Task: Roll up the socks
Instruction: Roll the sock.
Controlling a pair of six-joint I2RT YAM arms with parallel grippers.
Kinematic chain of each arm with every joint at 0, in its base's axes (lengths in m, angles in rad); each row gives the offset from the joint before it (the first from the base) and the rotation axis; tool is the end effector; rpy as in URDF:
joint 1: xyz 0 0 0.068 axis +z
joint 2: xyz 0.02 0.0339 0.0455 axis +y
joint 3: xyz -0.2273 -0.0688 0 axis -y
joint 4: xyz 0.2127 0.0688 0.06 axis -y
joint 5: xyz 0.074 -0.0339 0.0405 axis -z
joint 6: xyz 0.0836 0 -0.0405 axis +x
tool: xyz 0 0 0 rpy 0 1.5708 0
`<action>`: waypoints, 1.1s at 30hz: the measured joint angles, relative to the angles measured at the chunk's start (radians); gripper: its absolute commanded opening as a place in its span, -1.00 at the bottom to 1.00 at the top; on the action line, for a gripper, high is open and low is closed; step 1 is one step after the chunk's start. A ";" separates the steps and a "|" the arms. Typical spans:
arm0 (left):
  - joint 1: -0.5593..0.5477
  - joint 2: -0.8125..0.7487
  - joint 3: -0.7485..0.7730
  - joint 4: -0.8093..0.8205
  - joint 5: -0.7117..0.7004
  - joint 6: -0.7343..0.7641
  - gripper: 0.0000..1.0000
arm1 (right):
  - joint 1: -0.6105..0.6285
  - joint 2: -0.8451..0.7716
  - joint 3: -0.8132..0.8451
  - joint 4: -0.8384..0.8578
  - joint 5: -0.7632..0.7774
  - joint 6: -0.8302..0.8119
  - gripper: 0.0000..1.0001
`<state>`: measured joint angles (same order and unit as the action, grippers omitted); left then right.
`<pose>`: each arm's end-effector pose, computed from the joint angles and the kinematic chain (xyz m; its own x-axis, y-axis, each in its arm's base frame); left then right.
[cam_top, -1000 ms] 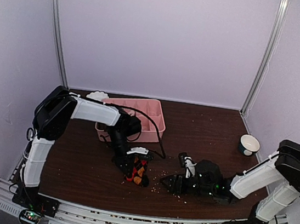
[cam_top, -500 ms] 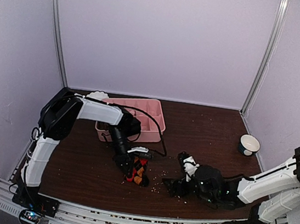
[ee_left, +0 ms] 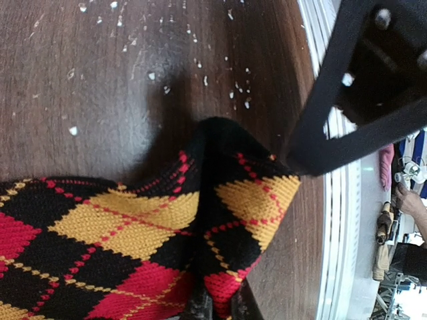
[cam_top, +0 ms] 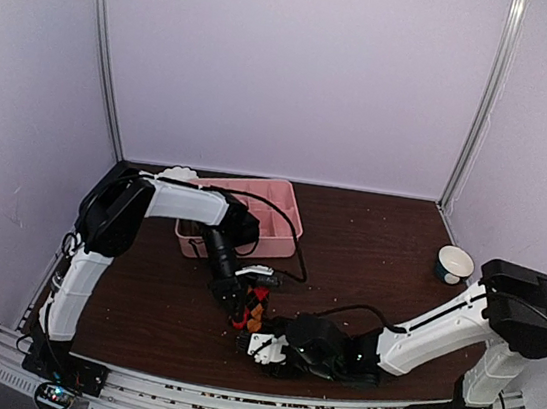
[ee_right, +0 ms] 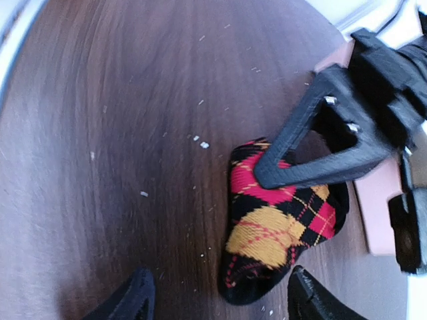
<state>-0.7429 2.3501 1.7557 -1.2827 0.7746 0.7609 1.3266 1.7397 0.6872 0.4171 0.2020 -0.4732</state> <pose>0.2177 -0.2793 0.0783 -0.2823 0.9284 -0.2415 0.7219 0.0398 -0.6909 0.0988 0.3270 0.0900 0.2877 -0.6920 -0.6621 -0.8768 0.0878 -0.4728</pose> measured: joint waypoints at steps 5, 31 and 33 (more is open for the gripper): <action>0.000 0.003 0.006 -0.010 0.002 0.006 -0.92 | -0.003 0.096 0.062 0.021 0.051 -0.139 -0.09; 0.023 -0.200 -0.190 0.097 -0.105 -0.018 0.96 | -0.037 0.101 0.294 -0.465 -0.137 0.108 -1.00; 0.030 -0.201 -0.198 0.126 -0.134 -0.027 0.96 | -0.031 0.109 0.317 -0.506 -0.147 0.163 -1.00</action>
<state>-0.7132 2.1487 1.5578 -1.1572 0.6407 0.7334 1.2953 1.8492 1.0046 -0.0887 0.0547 -0.3099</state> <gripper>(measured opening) 0.979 0.036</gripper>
